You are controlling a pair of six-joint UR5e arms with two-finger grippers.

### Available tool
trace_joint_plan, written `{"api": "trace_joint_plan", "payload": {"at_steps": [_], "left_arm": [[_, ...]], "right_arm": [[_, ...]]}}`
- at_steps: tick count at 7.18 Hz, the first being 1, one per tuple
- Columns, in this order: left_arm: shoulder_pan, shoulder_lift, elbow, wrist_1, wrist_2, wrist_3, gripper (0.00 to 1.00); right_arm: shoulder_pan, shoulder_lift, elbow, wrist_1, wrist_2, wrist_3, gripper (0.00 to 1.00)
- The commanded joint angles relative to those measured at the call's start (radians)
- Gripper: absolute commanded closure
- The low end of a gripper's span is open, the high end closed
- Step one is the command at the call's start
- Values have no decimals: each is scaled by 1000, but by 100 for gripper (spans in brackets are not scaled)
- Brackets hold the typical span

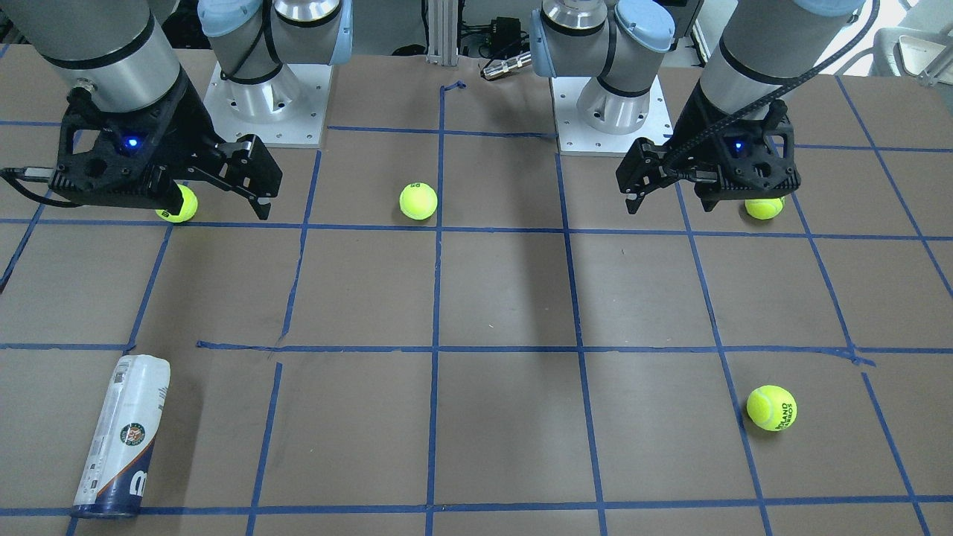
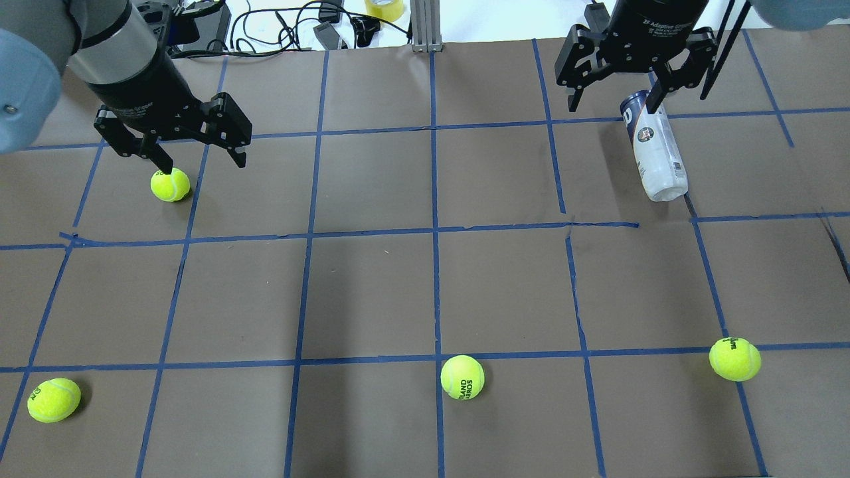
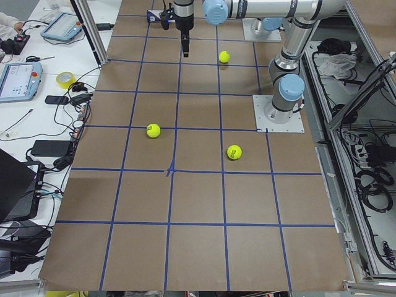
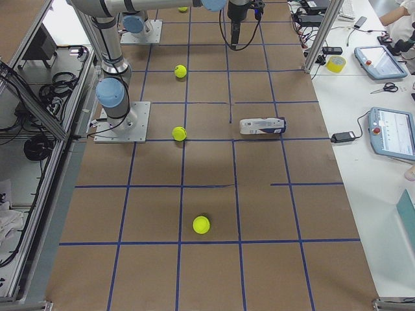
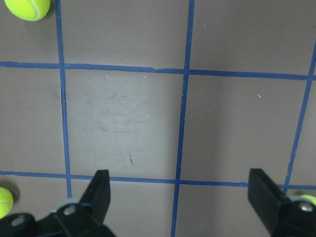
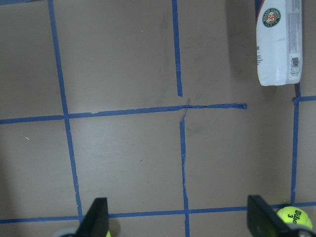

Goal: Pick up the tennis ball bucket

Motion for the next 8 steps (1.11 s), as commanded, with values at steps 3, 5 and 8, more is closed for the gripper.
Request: {"api": "trace_joint_plan", "payload": {"at_steps": [3, 5, 8], "left_arm": [[0, -1, 0, 0, 0, 0, 0], [0, 0, 0, 0, 0, 0, 0], [0, -1, 0, 0, 0, 0, 0]], "right_arm": [[0, 2, 0, 1, -8, -17, 0], [0, 8, 2, 3, -10, -20, 0], [-6, 16, 5, -5, -11, -23, 0]]}}
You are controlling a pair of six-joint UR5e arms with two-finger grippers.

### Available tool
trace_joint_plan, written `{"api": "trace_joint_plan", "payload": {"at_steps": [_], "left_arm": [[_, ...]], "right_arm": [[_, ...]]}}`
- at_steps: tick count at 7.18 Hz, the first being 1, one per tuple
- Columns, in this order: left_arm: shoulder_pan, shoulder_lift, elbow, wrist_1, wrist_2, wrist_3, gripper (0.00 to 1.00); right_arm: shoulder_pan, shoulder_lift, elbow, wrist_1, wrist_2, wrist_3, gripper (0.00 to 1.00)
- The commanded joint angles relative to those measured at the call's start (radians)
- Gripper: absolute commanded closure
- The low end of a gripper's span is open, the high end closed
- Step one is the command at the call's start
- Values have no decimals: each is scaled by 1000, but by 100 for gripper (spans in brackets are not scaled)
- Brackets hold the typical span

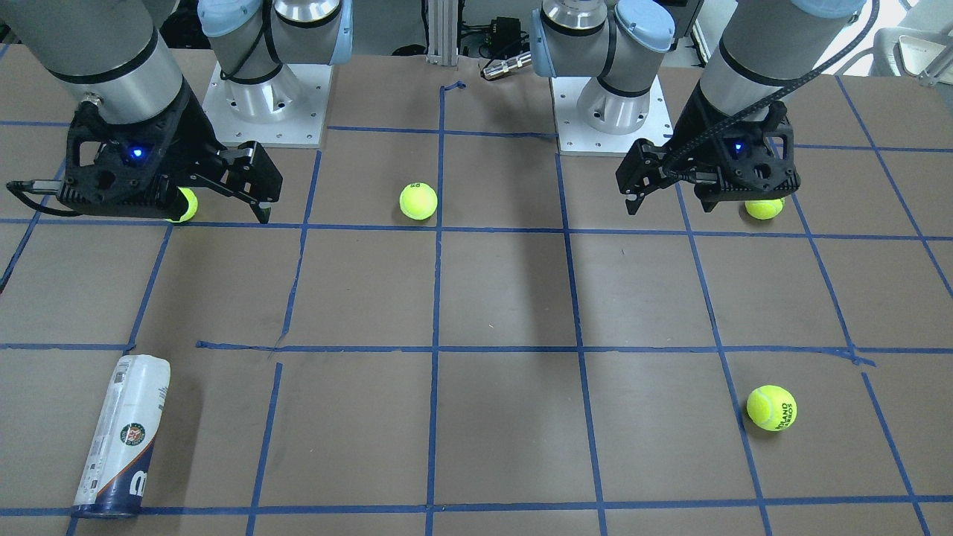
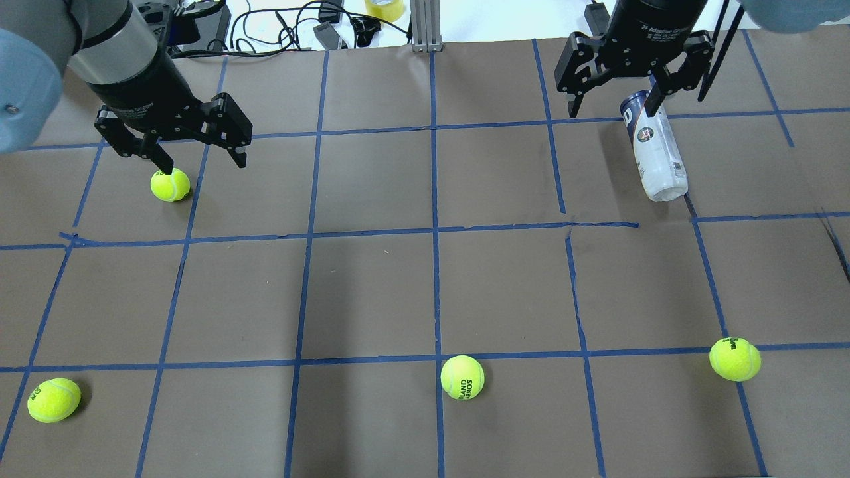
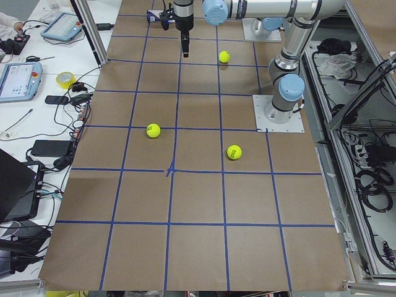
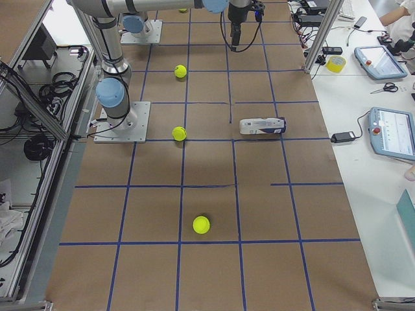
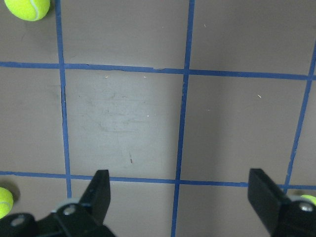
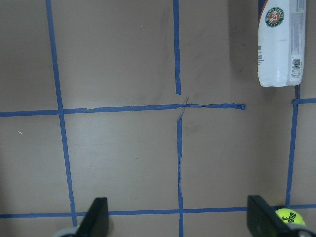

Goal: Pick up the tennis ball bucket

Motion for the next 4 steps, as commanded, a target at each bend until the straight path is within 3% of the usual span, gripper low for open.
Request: {"api": "trace_joint_plan", "payload": {"at_steps": [1, 4], "left_arm": [[0, 2, 0, 0, 0, 1, 0], [0, -2, 0, 0, 0, 1, 0]], "right_arm": [[-19, 24, 0, -10, -4, 2, 0], [-105, 115, -20, -22, -2, -8, 0]]}}
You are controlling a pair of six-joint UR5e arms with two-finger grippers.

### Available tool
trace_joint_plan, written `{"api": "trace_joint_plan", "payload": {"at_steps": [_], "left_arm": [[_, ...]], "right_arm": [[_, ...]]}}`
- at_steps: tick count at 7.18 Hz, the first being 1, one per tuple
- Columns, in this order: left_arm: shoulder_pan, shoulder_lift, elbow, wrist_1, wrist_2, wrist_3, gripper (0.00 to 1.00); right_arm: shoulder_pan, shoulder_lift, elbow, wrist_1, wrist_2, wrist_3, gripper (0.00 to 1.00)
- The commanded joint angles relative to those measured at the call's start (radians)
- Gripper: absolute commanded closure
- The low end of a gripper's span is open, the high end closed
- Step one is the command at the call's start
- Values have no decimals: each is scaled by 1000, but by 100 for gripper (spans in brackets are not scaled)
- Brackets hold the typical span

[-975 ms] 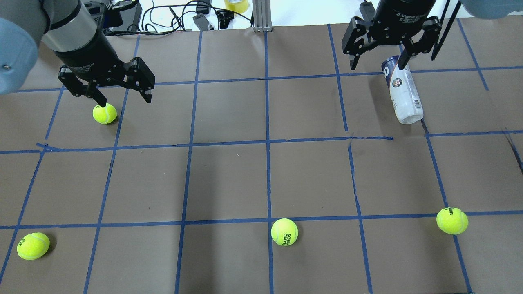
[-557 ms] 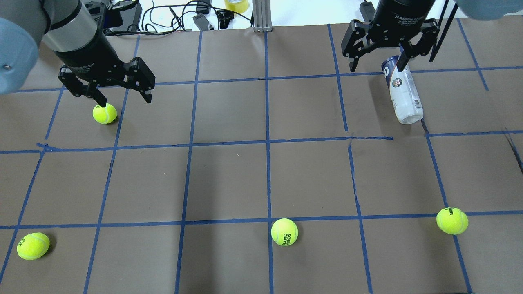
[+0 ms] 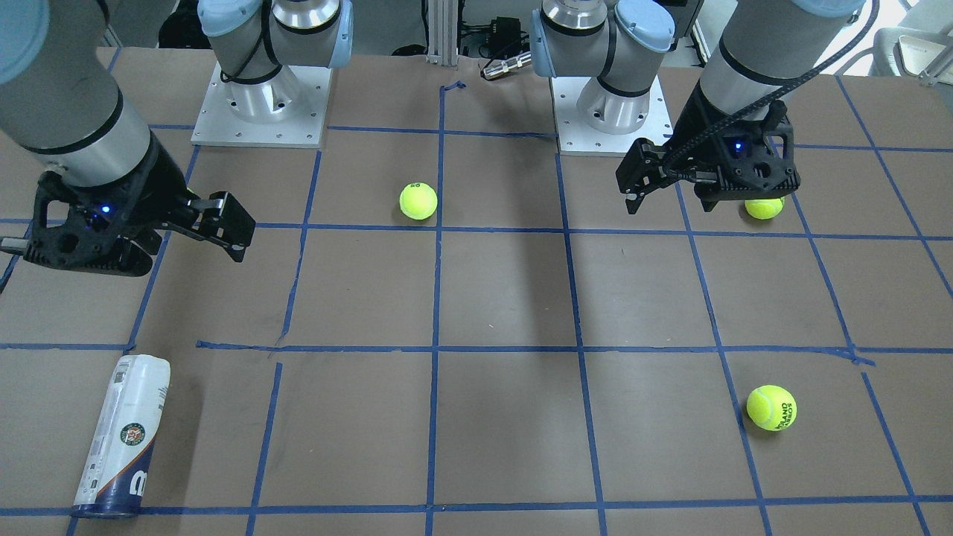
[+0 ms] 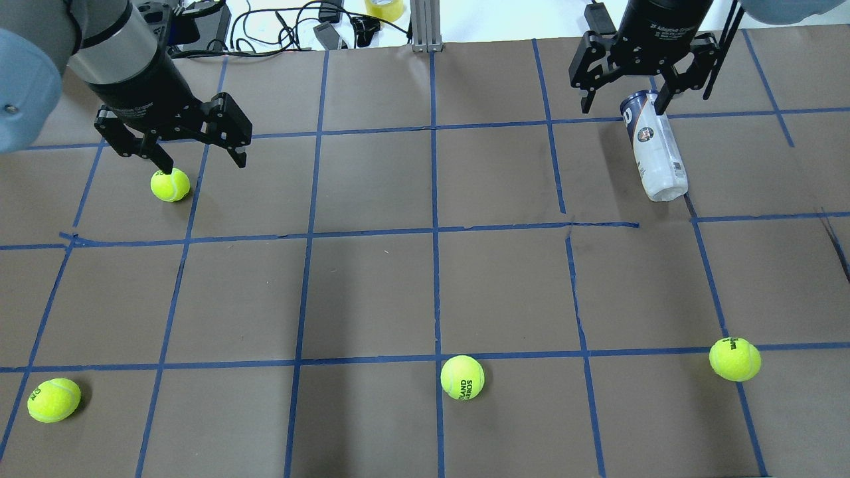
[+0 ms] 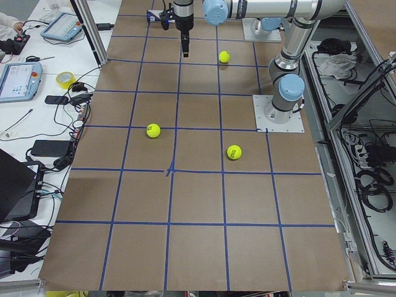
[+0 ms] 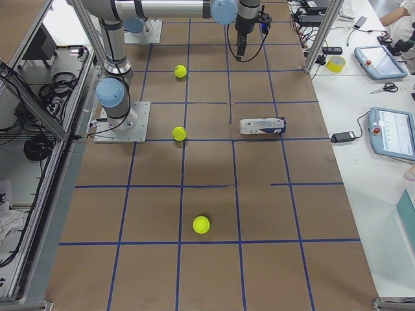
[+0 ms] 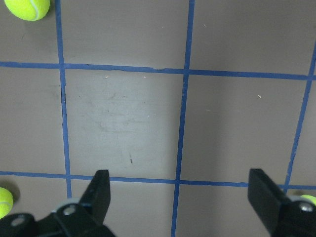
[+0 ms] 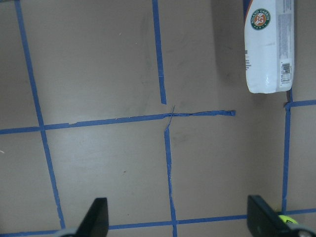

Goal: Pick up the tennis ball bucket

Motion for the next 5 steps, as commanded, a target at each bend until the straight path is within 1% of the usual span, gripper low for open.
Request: {"api": "trace_joint_plan", "payload": {"at_steps": [1, 2, 3, 4, 5], "left_arm": [[0, 1, 0, 0, 0, 2, 0], [0, 3, 0, 0, 0, 0, 0], [0, 3, -1, 0, 0, 2, 0], [0, 0, -1, 0, 0, 0, 0], [0, 4, -1, 0, 2, 5, 0]], "right_arm": [[-72, 74, -3, -12, 4, -25, 0], [-120, 108, 0, -47, 2, -104, 0], [-160, 151, 3, -92, -2, -127, 0], [-200, 194, 9, -148, -39, -170, 0], [-205, 217, 9, -200, -51, -180, 0]]}}
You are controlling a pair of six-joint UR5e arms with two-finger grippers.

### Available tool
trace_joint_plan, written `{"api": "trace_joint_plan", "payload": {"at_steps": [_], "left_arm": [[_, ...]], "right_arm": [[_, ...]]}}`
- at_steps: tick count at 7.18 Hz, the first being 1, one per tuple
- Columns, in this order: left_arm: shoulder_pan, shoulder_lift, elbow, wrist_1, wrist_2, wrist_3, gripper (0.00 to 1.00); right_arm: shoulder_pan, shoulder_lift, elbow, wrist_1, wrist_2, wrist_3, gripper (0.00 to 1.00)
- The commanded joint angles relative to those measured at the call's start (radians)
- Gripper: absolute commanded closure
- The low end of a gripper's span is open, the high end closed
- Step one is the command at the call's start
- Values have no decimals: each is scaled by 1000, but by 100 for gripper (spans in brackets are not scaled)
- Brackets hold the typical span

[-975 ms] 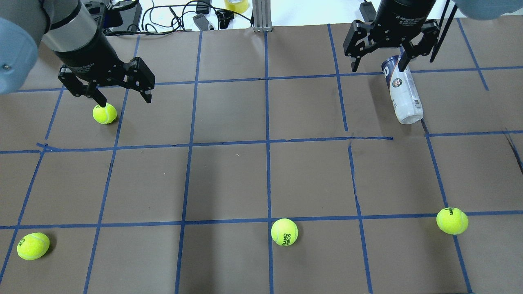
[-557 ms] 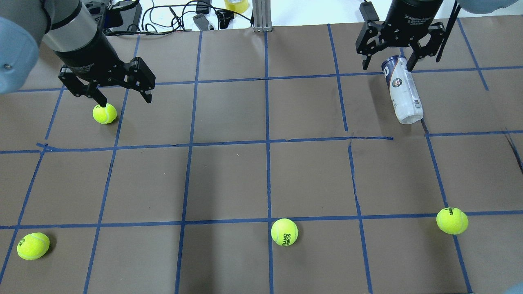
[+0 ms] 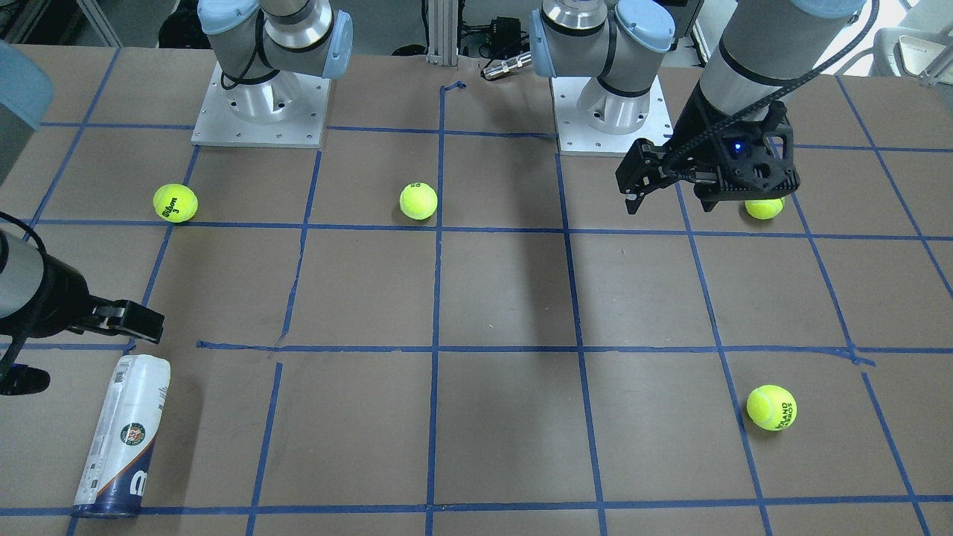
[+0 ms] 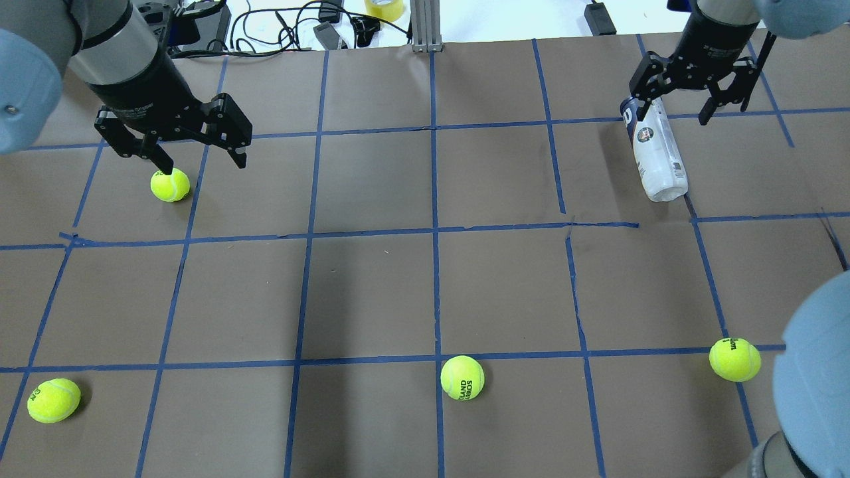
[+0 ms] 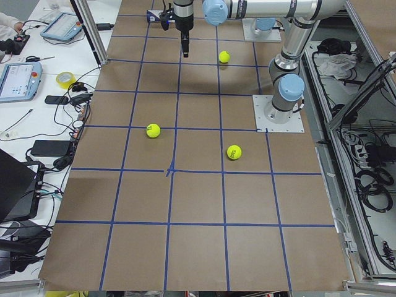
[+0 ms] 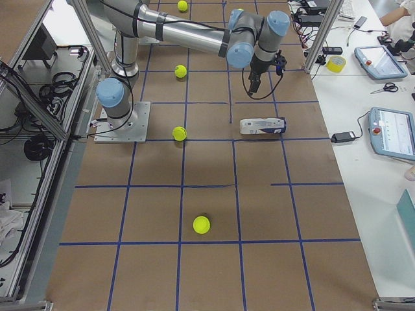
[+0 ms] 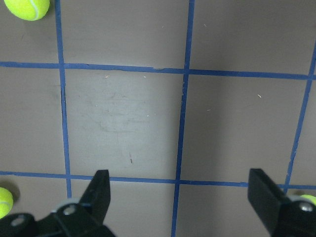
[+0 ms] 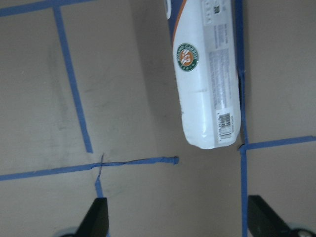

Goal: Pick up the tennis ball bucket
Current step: 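Lower the right gripper onto the white tennis ball tube and close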

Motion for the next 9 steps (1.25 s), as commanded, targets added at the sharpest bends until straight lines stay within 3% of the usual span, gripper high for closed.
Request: {"api": "trace_joint_plan", "payload": {"at_steps": [1, 2, 5, 9], "left_arm": [[0, 4, 0, 0, 1, 3, 0], [0, 4, 0, 0, 1, 3, 0], [0, -1, -3, 0, 0, 3, 0], [0, 1, -5, 0, 0, 2, 0]], "right_arm": [[-25, 73, 13, -84, -39, -47, 0], [-26, 129, 10, -188, -101, -102, 0], [-26, 225, 7, -290, -99, -112, 0], [-24, 274, 6, -302, -97, -113, 0]]}}
